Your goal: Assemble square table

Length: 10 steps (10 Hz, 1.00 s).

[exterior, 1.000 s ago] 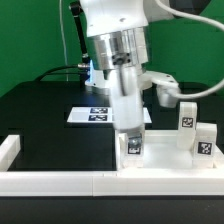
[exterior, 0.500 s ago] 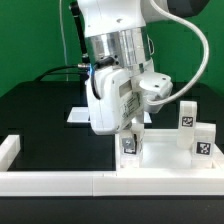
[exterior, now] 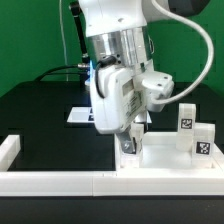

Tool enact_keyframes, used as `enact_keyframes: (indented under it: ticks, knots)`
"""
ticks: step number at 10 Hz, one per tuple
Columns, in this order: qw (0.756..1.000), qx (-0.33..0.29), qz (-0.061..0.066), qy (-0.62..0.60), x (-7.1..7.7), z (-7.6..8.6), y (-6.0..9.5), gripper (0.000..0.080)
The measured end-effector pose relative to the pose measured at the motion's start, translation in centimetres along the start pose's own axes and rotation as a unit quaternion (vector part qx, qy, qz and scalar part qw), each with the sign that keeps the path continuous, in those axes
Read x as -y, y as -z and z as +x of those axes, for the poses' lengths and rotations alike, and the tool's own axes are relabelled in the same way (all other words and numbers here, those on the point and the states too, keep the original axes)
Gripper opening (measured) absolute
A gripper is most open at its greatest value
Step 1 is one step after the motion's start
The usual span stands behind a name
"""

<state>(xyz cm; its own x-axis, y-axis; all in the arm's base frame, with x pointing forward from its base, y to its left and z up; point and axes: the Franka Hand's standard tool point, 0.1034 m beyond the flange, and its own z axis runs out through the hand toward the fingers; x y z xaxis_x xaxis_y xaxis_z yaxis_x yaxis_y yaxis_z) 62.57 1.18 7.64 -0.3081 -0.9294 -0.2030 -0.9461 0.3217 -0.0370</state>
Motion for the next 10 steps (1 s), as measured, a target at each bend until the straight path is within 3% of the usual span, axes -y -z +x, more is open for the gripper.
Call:
enact_keyframes:
  ticks: [2, 3, 4, 6, 10]
  knots:
    - [1.0, 0.015, 0.017, 0.019, 0.1, -0.8, 4.3, 0.0646]
    - [0.999, 0.026, 0.024, 0.023, 0.5, -1.4, 7.1, 0.0649]
    - [0.999, 0.034, 0.025, 0.026, 1.1, -1.9, 8.7, 0.0649]
    - [0.999, 0.03, 0.023, 0.027, 0.8, -1.7, 7.8, 0.0649]
    - [0.999, 0.03, 0.023, 0.027, 0.8, -1.7, 7.7, 0.0649]
